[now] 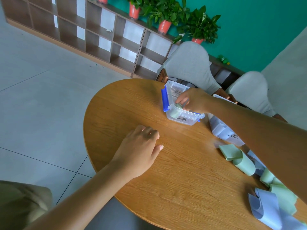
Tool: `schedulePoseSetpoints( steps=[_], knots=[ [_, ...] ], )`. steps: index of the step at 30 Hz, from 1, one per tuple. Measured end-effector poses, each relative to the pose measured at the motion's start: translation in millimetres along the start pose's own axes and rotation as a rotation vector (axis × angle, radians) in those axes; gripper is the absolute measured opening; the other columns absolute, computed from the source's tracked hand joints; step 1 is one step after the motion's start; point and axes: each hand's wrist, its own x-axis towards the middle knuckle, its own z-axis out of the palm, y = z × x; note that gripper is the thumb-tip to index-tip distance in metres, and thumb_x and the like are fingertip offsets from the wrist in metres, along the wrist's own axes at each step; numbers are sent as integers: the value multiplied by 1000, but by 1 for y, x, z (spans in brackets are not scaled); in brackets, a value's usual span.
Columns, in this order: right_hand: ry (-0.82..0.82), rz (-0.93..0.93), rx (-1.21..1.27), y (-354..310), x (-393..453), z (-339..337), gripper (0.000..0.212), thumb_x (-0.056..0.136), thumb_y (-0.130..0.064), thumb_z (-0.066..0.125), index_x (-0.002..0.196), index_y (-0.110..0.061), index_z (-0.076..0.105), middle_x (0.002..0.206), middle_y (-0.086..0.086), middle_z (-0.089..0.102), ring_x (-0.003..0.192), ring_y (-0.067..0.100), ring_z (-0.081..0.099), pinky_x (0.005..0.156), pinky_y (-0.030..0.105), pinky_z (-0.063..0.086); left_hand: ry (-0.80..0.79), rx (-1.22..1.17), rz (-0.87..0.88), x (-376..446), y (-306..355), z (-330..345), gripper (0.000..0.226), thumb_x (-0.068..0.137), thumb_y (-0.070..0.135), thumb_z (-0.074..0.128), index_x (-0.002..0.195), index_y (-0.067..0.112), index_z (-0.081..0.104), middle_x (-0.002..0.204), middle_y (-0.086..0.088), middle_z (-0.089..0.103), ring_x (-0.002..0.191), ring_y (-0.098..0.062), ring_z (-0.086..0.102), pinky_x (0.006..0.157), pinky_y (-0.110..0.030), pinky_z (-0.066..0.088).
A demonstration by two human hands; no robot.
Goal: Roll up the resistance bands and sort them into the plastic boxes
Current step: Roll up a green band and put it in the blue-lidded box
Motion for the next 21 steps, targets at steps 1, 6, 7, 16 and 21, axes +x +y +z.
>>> schedulePoseSetpoints(
  steps=[1,6,7,16,21],
  knots=[
    [-12,-1,-9,0,3,0,42,88,5,62,117,-22,72,110,-5,71,91,9,63,75,18,44,1,1,-1,0,0,0,34,100,48,43,112,20,58,109,6,63,105,-14,56,83,-32,53],
    [-40,47,38,-4,12,4,43,89,9,54,116,-17,73,115,0,71,103,15,65,79,18,48,7,10,-1,0,0,1,33,100,48,43,113,21,58,109,7,62,106,-15,55,83,-32,51],
    [-39,68,86,-5,13,4,43,90,11,52,116,-16,73,115,3,71,104,17,66,84,22,52,7,13,0,0,-1,2,32,100,48,44,112,22,58,109,7,62,106,-15,54,83,-32,51],
    [-82,165,217,-4,18,4,38,95,8,50,111,-17,73,113,6,70,89,13,68,61,15,52,13,8,2,0,-2,3,30,100,47,46,111,21,58,109,7,61,104,-15,55,82,-32,52],
    [-57,119,191,-3,15,10,28,98,-6,54,108,-26,71,116,-5,61,105,16,59,82,22,47,11,13,6,0,-2,3,30,101,47,44,111,22,58,110,8,60,105,-14,54,83,-31,51]
  ],
)
